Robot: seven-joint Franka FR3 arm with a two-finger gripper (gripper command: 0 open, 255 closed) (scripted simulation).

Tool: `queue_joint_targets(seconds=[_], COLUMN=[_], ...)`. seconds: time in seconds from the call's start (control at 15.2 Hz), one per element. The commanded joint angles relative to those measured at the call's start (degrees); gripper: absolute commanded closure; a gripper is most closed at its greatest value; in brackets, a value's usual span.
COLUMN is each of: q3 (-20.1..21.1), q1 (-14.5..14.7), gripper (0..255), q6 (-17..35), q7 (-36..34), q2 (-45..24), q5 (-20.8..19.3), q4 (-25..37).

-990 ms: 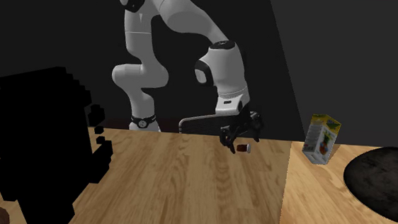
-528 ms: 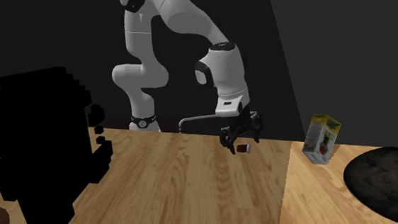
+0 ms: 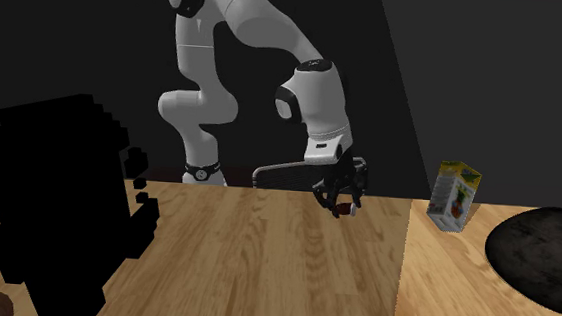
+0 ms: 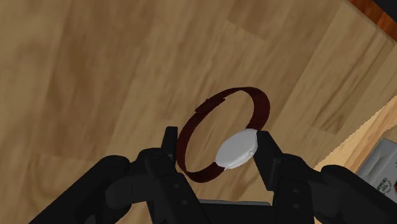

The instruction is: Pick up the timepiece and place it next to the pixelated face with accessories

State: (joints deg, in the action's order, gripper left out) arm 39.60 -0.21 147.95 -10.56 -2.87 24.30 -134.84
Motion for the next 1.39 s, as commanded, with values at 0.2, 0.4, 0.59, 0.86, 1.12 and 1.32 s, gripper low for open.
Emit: queue_joint_targets(seconds=[0.2, 0.4, 0.59, 0.86, 1.12, 1.32], q3=[0.0, -0.1, -0.4, -0.8, -1.3, -1.6], q1=[-0.2, -0.4, -0.5, -0.7, -0.8, -0.9], gripper=[255, 255, 255, 255, 255, 255], q6=[-1.7, -4.3, -6.9, -10.3, -13.6, -16.1], q7=[0.1, 0.1, 0.0, -0.2, -0.6, -0.9], q2=[1.4, 3.4, 5.3, 7.5, 9.6, 10.9], q5=[0.6, 1.3, 1.8, 2.4, 2.7, 2.8], q4=[0.5, 1.3, 2.2, 3.5, 5.0, 6.3])
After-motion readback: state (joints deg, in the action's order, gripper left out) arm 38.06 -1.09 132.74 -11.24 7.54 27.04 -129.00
